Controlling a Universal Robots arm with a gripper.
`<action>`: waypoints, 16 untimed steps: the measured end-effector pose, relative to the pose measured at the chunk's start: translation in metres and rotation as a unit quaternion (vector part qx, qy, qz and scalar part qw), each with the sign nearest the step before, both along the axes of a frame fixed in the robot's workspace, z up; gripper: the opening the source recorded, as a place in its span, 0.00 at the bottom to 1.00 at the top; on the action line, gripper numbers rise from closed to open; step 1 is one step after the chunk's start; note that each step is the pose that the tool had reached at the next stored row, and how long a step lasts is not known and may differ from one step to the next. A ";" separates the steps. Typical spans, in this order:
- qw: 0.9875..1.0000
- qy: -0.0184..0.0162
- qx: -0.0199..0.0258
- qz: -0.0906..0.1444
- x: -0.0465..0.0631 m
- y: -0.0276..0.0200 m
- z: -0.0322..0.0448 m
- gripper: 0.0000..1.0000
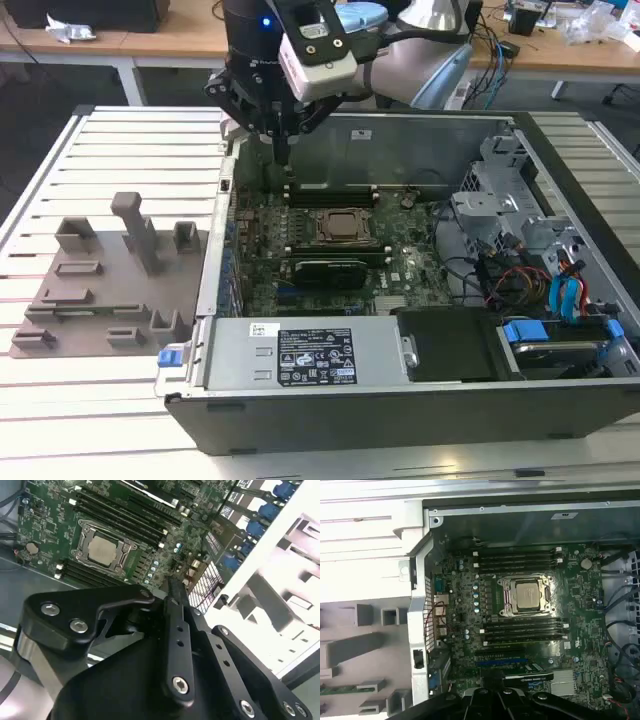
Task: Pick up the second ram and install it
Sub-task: 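Reach for the second ram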
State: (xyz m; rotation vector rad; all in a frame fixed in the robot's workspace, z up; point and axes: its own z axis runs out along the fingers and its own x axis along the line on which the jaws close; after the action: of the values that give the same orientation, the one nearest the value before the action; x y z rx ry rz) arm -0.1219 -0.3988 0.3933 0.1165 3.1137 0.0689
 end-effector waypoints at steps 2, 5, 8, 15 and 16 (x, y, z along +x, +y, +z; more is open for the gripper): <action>1.000 0.000 0.000 0.000 -0.018 0.0000 0.0000 0.11; 1.000 -0.001 0.000 0.000 -0.043 0.0000 -0.0004 0.11; 1.000 -0.001 0.000 0.000 -0.053 0.0000 -0.0010 0.11; 1.000 -0.001 0.000 0.000 -0.098 0.0000 -0.0040 0.11; 1.000 -0.001 0.000 0.000 -0.099 0.0000 -0.0040 0.11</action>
State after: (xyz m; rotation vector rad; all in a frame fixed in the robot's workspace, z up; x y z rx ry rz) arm -0.2212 -0.3989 0.3892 0.1165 3.1123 0.0688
